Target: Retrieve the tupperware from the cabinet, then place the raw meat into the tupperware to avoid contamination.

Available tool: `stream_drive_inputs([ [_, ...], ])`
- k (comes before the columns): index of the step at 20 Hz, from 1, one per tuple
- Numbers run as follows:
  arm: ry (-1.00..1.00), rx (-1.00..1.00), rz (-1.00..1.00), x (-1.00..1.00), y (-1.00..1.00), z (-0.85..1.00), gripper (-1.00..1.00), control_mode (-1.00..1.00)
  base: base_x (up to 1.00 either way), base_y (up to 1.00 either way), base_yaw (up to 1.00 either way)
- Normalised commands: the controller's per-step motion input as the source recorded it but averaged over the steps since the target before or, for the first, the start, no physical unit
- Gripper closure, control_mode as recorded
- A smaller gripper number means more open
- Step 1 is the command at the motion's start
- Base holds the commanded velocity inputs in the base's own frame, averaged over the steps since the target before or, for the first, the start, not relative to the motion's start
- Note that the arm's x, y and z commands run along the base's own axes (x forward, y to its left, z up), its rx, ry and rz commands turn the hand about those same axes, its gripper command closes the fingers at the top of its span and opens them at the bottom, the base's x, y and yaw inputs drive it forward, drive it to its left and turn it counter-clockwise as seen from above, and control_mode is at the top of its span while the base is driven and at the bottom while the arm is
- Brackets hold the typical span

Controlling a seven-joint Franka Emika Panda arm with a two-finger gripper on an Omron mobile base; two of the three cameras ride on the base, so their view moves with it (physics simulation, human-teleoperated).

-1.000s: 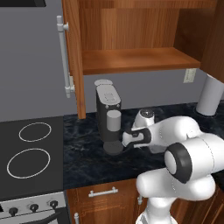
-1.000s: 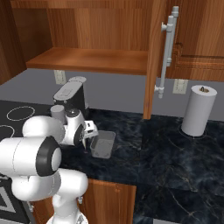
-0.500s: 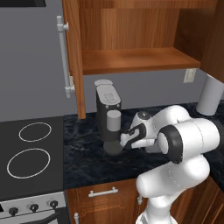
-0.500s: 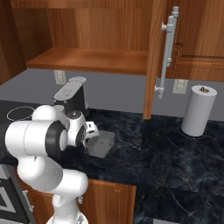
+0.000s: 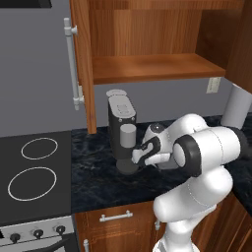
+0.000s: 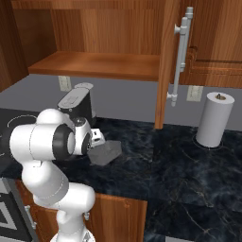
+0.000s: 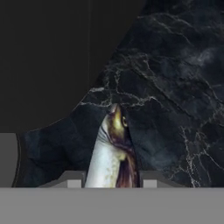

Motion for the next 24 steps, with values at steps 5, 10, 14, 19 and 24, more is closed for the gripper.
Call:
stream_drive_inputs([
  [5, -0.01, 0.0, 0.0, -0.02, -0.04, -0.05, 1.0, -1.0, 0.0, 0.0, 0.0],
  [10, -0.04, 0.01, 0.0, -0.16, -0.09, 0.15, 1.0, -1.0, 0.0, 0.0, 0.0],
  [14, -0.06, 0.0, 0.0, -0.14, -0.01, 0.4, 1.0, -1.0, 0.0, 0.0, 0.0],
  [19, -0.06, 0.0, 0.0, -0.02, 0.02, 0.51, 1.0, -1.0, 0.0, 0.0, 0.0],
  [24, -0.02, 0.0, 0.0, 0.0, 0.09, 0.63, 1.0, -1.0, 0.0, 0.0, 0.0],
])
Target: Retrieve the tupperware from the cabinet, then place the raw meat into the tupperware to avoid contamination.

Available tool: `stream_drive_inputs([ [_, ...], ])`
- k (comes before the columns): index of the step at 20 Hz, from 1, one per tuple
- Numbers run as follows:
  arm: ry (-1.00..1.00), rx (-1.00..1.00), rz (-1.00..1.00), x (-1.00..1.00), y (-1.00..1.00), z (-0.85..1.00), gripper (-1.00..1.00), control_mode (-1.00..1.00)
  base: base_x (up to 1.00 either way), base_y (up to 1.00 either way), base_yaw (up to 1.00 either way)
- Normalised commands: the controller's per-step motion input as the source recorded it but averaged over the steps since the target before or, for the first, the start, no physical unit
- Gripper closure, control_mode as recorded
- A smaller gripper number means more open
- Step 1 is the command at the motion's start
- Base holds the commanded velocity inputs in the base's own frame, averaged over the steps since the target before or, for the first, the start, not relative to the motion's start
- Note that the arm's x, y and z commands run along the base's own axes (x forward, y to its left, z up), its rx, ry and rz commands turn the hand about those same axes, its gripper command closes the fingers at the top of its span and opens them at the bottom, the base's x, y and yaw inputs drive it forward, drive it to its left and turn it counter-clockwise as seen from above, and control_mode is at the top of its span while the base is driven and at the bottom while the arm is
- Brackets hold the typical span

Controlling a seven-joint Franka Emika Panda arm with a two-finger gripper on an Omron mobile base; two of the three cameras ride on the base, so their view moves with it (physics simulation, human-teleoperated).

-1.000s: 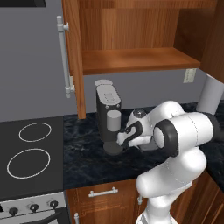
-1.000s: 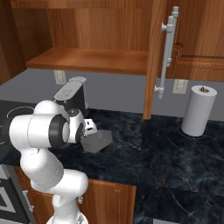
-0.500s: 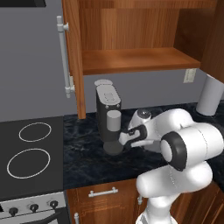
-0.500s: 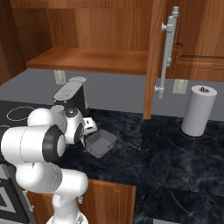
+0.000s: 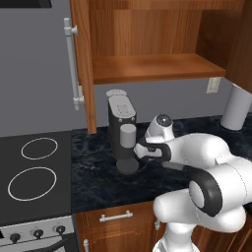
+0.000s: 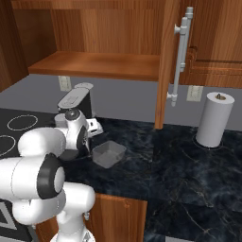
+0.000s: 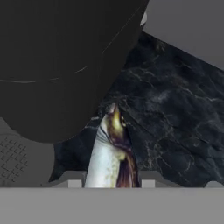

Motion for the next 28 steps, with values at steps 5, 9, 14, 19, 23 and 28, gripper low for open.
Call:
stream_drive_inputs([
  [5, 0.0, 0.0, 0.0, -0.01, 0.09, 0.52, 1.0, -1.0, 0.0, 0.0, 0.0],
  [9, 0.05, 0.0, -0.01, -0.04, -0.01, 0.38, 1.0, -1.0, 0.0, 0.0, 0.0],
  [14, 0.01, 0.0, -0.07, 0.02, -0.22, 0.41, 1.0, -1.0, 0.0, 0.0, 0.0],
  [19, 0.0, 0.01, -0.11, 0.09, -0.5, 0.26, 1.0, -1.0, 0.0, 0.0, 0.0],
  [23, 0.0, 0.04, -0.17, -0.01, -0.61, -0.01, 1.0, -1.0, 0.0, 0.0, 0.0],
  [28, 0.0, 0.04, -0.23, -0.02, -0.48, -0.05, 1.0, -1.0, 0.0, 0.0, 0.0],
])
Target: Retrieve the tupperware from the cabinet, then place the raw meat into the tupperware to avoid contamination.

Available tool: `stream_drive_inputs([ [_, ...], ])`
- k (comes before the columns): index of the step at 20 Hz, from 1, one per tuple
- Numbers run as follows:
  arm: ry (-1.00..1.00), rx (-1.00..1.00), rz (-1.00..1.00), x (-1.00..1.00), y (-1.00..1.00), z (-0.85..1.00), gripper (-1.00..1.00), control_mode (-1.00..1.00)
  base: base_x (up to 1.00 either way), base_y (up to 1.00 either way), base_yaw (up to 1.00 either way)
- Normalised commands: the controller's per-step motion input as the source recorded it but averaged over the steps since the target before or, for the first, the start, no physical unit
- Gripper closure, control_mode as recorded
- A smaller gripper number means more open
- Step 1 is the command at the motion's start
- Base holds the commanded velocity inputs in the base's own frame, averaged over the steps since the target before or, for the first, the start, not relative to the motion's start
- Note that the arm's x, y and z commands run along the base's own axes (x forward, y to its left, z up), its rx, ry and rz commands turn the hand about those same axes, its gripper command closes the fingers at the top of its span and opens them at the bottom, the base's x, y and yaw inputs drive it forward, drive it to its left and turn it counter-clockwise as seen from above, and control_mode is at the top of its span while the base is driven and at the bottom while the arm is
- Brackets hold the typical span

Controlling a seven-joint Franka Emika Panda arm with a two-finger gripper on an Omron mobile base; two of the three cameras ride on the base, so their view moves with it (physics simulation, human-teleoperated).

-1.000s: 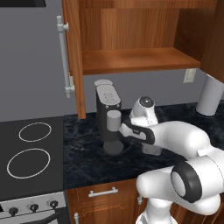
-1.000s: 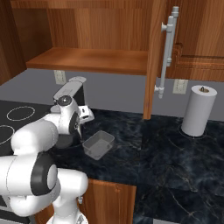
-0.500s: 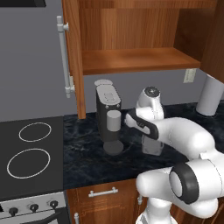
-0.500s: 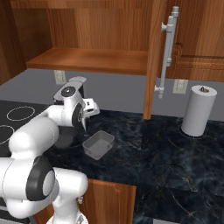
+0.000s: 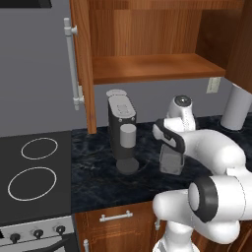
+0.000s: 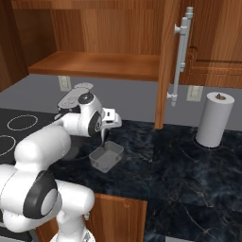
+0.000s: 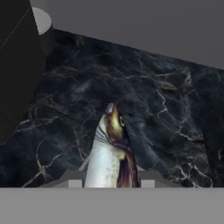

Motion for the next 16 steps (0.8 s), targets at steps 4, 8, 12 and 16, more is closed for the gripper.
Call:
stream_drive_inputs([
  [4, -0.01, 0.04, -0.03, 0.0, -0.1, 0.0, 1.0, -1.0, 0.0, 0.0, 0.0],
  [8, 0.01, 0.0, -0.03, 0.0, -0.08, -0.12, 1.0, -1.0, 0.0, 0.0, 0.0],
  [12, 0.01, 0.01, -0.08, 0.0, -0.17, -0.22, 1.0, -1.0, 0.0, 0.0, 0.0],
  [16, 0.01, 0.05, -0.08, -0.03, -0.13, -0.17, 1.0, -1.0, 0.0, 0.0, 0.0],
])
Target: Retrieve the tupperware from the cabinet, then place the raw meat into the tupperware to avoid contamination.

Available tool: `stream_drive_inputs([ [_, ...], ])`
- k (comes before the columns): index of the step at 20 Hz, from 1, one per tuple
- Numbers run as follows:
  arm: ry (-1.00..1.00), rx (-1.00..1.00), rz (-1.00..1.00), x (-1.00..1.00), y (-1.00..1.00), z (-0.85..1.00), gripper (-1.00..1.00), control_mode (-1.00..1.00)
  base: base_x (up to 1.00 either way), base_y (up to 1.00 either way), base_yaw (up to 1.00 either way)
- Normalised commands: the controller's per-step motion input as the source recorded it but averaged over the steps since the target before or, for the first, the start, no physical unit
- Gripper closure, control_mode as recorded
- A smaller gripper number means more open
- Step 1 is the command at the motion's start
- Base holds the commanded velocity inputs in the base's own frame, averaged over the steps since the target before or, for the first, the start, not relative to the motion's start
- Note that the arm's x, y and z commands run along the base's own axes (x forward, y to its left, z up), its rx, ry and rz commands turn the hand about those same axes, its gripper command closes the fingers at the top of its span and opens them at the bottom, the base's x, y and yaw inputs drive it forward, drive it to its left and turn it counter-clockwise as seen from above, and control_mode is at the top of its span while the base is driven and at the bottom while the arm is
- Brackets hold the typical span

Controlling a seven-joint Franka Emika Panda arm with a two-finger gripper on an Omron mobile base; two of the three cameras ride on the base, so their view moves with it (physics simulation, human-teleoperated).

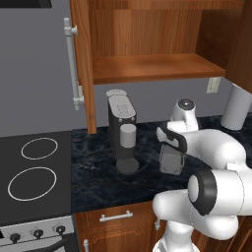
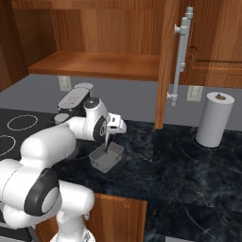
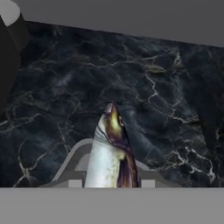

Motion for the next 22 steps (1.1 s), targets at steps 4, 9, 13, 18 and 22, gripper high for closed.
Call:
stream_drive_inputs([
  [4, 0.0, 0.09, -0.08, -0.06, -0.01, -0.05, 1.0, -1.0, 0.0, 0.0, 0.0],
  [9, 0.06, 0.16, -0.1, -0.02, -0.01, 0.0, 1.0, -1.0, 0.0, 0.0, 0.0],
  [13, 0.05, 0.16, -0.12, 0.0, -0.03, 0.0, 1.0, -1.0, 0.0, 0.0, 0.0],
  [18, 0.03, 0.1, -0.15, 0.0, 0.0, 0.0, 1.0, -1.0, 0.0, 0.0, 0.0],
  [22, 0.03, 0.07, -0.18, 0.01, 0.0, 0.0, 1.0, -1.0, 0.0, 0.0, 0.0],
])
